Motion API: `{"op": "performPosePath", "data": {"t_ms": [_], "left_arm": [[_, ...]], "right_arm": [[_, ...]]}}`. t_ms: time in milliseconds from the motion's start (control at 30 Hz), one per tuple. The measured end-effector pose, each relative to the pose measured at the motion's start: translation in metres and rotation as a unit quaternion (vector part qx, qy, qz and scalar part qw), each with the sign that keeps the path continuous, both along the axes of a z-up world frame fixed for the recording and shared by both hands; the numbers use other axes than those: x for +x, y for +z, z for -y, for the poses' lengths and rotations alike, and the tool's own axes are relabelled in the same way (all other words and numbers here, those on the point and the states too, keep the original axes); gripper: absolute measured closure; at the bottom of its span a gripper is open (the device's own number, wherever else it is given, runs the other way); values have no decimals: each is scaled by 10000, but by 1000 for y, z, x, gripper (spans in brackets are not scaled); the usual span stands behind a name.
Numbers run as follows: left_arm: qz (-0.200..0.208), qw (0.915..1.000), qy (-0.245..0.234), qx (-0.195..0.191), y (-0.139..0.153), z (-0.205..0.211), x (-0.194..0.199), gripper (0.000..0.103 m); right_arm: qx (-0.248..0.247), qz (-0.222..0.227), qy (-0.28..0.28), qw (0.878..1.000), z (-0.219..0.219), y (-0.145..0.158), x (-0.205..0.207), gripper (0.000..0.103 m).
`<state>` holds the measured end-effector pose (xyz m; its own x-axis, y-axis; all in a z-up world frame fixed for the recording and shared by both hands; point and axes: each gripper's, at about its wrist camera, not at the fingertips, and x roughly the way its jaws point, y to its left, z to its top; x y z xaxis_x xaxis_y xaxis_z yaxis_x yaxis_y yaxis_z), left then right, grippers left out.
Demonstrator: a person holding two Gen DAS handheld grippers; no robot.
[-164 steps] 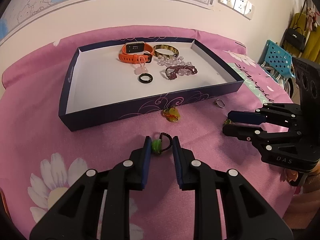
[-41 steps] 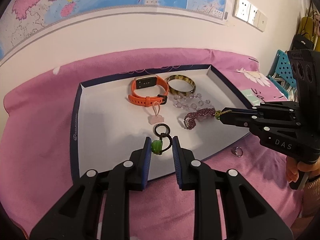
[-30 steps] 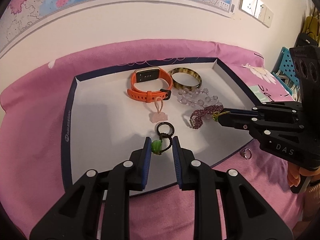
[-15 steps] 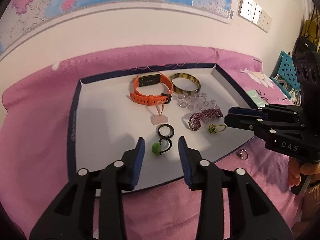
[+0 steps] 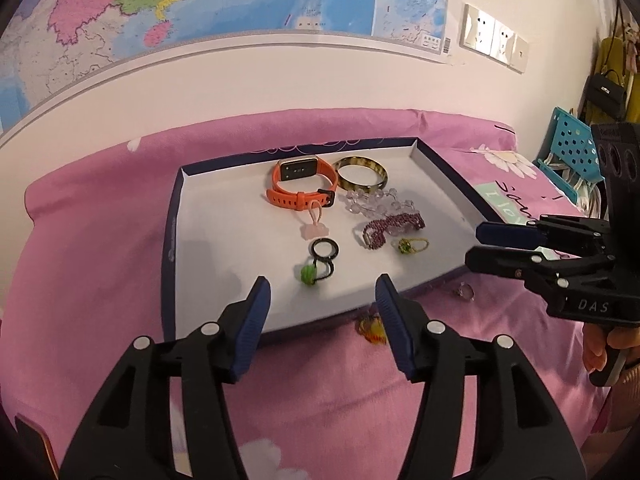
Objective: Organize jewelry
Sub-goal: 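Lift both open tools out of the box toward the remaining jewelry, then grasp the yellow amber pendant with the left tool while the right grasps the silver ring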
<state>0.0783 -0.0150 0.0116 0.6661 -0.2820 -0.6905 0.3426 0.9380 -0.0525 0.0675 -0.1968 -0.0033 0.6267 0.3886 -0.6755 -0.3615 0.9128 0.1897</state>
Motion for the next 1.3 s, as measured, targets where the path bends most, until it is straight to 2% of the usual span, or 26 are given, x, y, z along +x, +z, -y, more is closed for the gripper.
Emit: {"op": "performPosePath", "data": {"t_ms": [133,200,367,567,700,767,967,1067,1300], "left_arm": [[-32,9996,-204,-176,-3,-7,-17,49],[-104,9989,-316,-317,-6,-12,-25,49],[-249,9982,-493,-223,-20,-8,-36,49],[-419,9971,-615,-128,-30,9,-27,52],[-603,9965,-563,-118,-36,18,-15,60],[-670,9962,-536,-132,-38,22,-10,67],[-775,9959,-443,-141,-41,32,-2,72],[-750,9966,-350,-12,-42,36,0,83],[-767,9965,-338,-37,-41,31,-6,85]], "right_arm": [[-122,-53,78,9999,-2,-6,-13,58],[-171,-111,66,9998,-2,-11,-18,58],[-200,-254,20,9995,0,-23,-23,58],[-160,-360,-66,9992,3,-32,-22,57],[-157,-376,-58,9992,1,-34,-22,56],[-138,-361,-58,9992,1,-33,-21,51],[-74,-378,-48,9992,2,-34,-22,50],[-56,-382,-50,9992,2,-33,-23,50],[-155,-354,-90,9992,0,-33,-19,50]]}}
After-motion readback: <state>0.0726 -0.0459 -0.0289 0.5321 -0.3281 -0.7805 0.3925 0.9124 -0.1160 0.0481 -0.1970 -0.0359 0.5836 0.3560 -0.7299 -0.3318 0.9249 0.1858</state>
